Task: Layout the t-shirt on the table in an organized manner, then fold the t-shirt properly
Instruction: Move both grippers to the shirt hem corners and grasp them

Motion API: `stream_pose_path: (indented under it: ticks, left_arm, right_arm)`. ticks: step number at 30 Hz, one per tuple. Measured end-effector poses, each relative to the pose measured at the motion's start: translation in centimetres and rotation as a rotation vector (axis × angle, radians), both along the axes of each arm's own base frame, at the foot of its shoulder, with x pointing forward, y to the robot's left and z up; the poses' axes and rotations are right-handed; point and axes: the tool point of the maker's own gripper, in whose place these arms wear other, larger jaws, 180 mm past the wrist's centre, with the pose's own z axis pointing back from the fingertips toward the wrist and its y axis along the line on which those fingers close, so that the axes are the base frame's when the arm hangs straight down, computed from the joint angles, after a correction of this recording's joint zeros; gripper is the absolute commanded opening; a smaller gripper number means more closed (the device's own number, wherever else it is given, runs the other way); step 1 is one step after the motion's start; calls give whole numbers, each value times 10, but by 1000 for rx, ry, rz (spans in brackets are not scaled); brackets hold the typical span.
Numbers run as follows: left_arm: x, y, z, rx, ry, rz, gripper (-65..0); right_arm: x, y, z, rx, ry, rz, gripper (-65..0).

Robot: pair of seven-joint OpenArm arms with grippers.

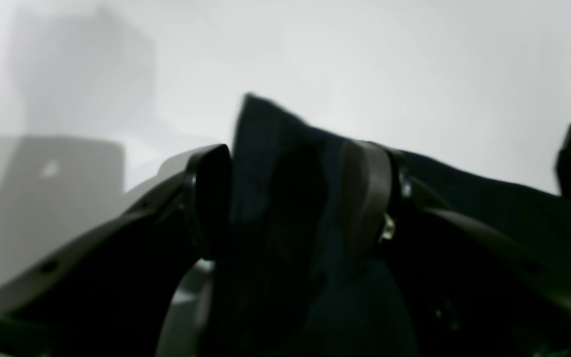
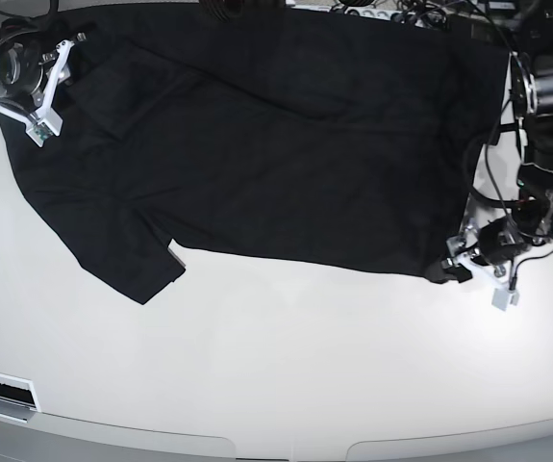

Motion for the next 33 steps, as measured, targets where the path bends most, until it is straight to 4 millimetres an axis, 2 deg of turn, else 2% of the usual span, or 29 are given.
stream_pose_path:
  ticks: [2, 4, 5, 7, 8, 11, 16, 18, 20, 26, 29, 33]
  left_arm:
    - [-3, -15, 1, -49, -4, -47, -313]
    - [-9, -30, 3, -95, 6, -113, -383]
    - [-10, -32, 2, -102, 12, -118, -441]
    - [-13, -35, 0, -98, 32, -132, -597]
    - [-12, -35, 0, -93, 36, -137, -650]
    - [-8, -28, 1, -76, 46, -109, -650]
    - [-10, -3, 0, -6, 75, -83, -650]
    - [-11, 11, 0, 27, 86, -58, -650]
    - [-11, 26, 2, 54, 98, -19, -650]
    - [-16, 55, 7, 105, 108, 9, -650]
    - [-16, 65, 9, 125, 103, 25, -650]
    - [-16, 65, 9, 126, 98, 27, -650]
  right_arm:
    - [0, 0, 0, 1, 0, 0, -401]
    - [0, 0, 0, 1, -1, 0, -401]
    - [1, 1, 0, 3, -4, 0, -401]
    - [6, 1, 1, 9, -32, -11, -401]
    - [12, 1, 3, 10, -54, -25, -401]
    - [43, 0, 11, 10, -147, -69, -368]
    - [119, -1, 40, -5, -362, -145, -285]
    - [143, -5, 47, 3, -416, -170, -285]
    - [164, -7, 46, 24, -443, -212, -285]
    - [213, -5, 31, 129, -413, -293, -285]
    - [223, -4, 29, 184, -400, -300, -285]
    - [239, -3, 34, 228, -427, -312, -285]
